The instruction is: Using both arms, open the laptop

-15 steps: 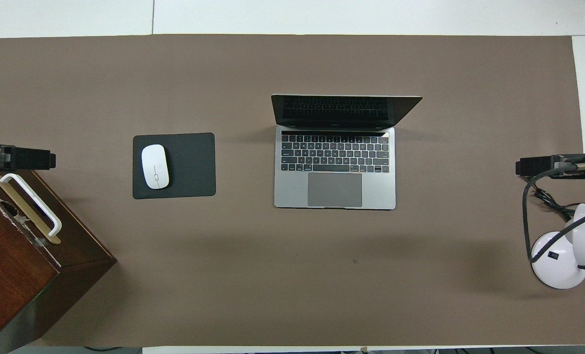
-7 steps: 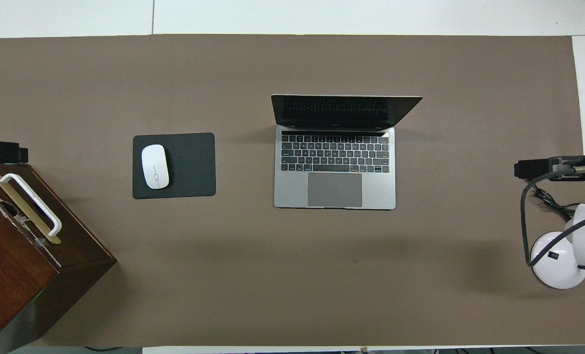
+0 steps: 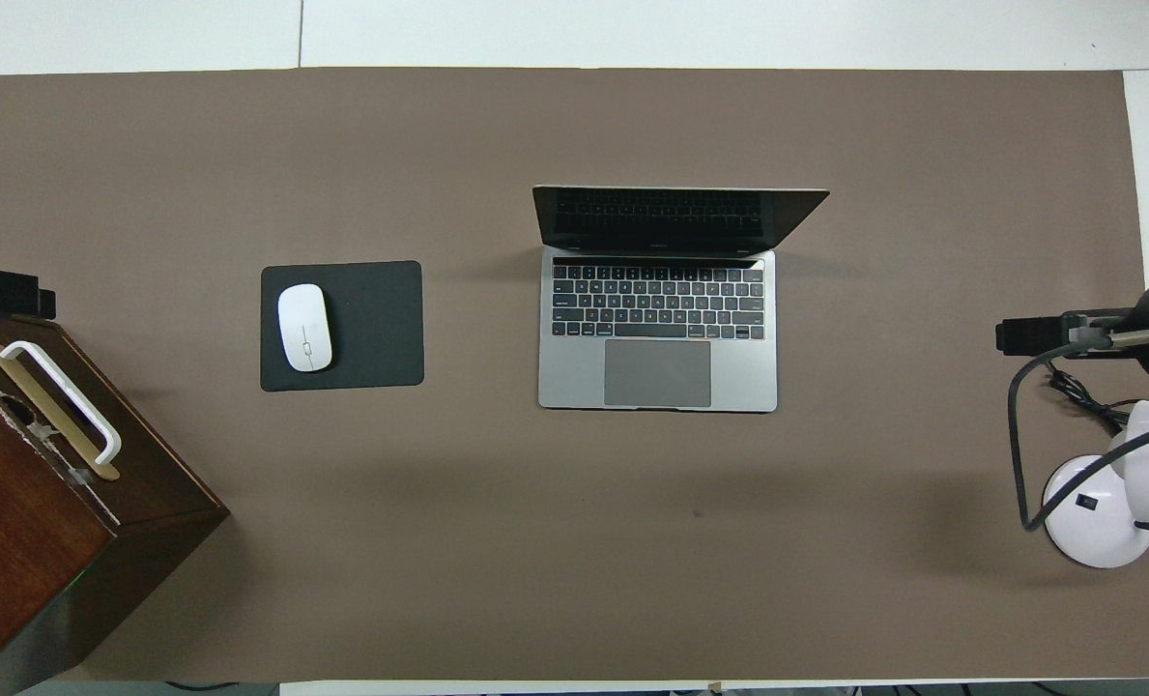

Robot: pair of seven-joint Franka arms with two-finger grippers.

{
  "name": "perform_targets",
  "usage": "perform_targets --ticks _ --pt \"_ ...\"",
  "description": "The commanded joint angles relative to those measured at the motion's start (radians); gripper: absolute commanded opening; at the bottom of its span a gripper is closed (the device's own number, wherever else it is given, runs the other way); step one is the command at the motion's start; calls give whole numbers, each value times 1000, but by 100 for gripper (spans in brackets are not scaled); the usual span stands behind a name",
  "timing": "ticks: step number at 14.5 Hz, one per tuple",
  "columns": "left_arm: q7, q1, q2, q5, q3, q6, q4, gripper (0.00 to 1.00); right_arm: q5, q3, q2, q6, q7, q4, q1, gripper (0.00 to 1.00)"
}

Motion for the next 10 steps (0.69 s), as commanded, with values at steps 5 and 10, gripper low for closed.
perform_targets --ticks 5,10 --pt "-68 9 -3 -23 -4 12 -6 100 -4 -2 -3 2 -15 4 -2 100" --pt "-70 9 -6 -21 -4 9 -12 100 -4 0 85 -65 -18 133 0 100"
